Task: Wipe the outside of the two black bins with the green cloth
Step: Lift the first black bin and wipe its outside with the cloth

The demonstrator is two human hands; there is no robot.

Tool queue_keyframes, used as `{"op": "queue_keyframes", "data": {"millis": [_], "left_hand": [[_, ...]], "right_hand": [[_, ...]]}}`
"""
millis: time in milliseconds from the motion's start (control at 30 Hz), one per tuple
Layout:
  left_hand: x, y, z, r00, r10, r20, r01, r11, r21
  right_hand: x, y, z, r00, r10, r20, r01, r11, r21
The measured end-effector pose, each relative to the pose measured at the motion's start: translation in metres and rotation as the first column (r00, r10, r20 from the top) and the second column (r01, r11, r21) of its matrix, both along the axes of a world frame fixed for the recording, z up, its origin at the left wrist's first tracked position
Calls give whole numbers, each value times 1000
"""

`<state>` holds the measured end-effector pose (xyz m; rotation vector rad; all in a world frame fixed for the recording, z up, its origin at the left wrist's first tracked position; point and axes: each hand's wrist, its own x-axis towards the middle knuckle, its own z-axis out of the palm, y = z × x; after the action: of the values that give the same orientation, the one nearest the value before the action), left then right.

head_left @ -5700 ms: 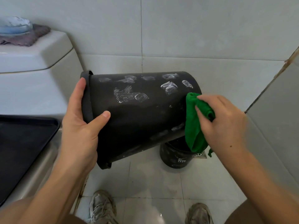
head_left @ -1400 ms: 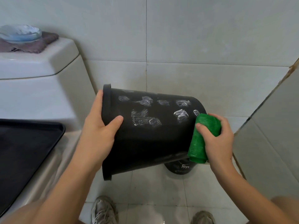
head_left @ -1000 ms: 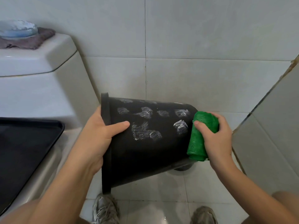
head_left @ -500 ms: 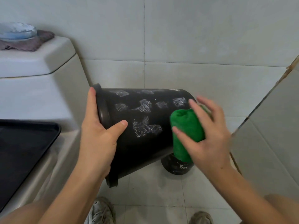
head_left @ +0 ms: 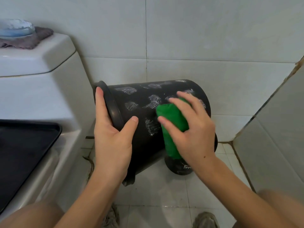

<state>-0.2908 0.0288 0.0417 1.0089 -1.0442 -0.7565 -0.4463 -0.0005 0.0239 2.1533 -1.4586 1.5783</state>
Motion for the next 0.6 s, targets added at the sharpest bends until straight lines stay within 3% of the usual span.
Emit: {"op": "queue_keyframes", "data": {"millis": [100,133,267,300,433,533,600], "left_hand": [[-2,3,-1,1000,-1,17,1,1000,2],[-2,3,-1,1000,-6,7,5,1000,6],[-6,0,-1,1000,13,-2,-13,1000,4],[-8,0,-1,1000,21,18,-21,1000,5],[-10,4,-1,997,27,71,-28,999,19],[-9,4,-1,997,27,67,-29,999,27],[-10,5,-2,997,26,72,-28,999,27]], "right_hand": [[13,21,-6,967,133,-219,-164,977,-133],[12,21,-6,962,145,-231,-179,975,-133],[-1,3,7,999,-2,36,2,1000,9],[0,5,8,999,-3,33,2,1000,17],[5,17,-1,974,87,-210,-107,990,-87],[-10,-3,11,1000,-2,3,1,996,94],[-8,-2,12,999,-38,31,34,993,114]]}}
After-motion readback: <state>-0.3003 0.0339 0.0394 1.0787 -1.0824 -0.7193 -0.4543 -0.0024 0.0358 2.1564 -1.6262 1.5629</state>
